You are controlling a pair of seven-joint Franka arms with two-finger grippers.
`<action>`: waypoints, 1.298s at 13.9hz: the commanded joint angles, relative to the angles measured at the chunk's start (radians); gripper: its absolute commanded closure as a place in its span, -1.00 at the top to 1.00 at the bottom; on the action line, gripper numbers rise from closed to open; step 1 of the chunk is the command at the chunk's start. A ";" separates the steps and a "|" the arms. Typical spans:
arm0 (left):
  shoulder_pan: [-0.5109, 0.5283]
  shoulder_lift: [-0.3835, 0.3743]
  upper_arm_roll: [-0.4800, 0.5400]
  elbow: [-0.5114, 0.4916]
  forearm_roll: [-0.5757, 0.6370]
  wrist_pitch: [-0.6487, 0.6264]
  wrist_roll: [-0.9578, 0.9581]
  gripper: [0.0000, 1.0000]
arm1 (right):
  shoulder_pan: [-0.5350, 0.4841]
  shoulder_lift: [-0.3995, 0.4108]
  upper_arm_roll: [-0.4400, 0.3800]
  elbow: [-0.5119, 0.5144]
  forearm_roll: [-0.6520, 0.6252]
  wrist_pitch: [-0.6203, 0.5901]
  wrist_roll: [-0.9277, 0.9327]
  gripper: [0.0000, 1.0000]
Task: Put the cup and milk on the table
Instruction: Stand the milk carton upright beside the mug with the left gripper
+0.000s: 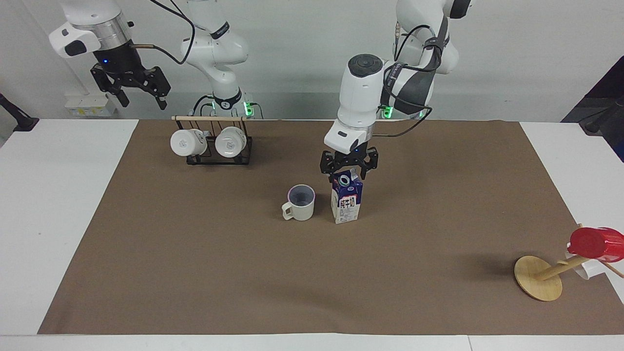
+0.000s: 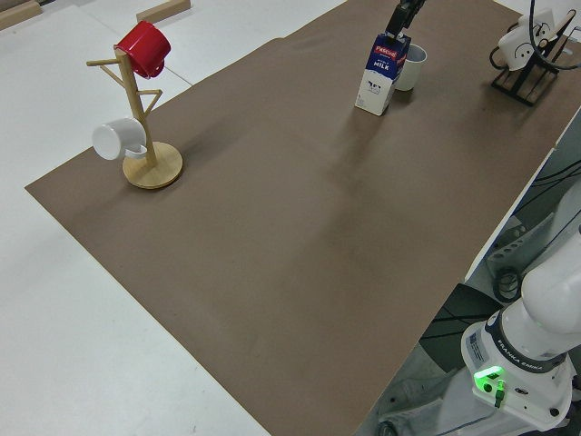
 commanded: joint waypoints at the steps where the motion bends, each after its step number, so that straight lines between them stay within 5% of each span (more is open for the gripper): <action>1: -0.004 -0.051 0.014 -0.006 0.007 -0.001 -0.004 1.00 | -0.001 -0.026 0.002 -0.030 0.018 -0.008 0.014 1.00; 8: 0.145 -0.220 0.016 -0.020 0.004 -0.219 0.286 1.00 | -0.001 -0.026 0.002 -0.030 0.018 -0.008 0.016 1.00; 14: 0.378 -0.278 0.028 -0.003 -0.112 -0.314 0.629 1.00 | -0.001 -0.026 0.000 -0.030 0.018 -0.008 0.022 1.00; 18: 0.476 -0.275 0.034 0.118 -0.102 -0.478 0.818 1.00 | -0.001 -0.026 0.000 -0.030 0.017 -0.010 0.020 1.00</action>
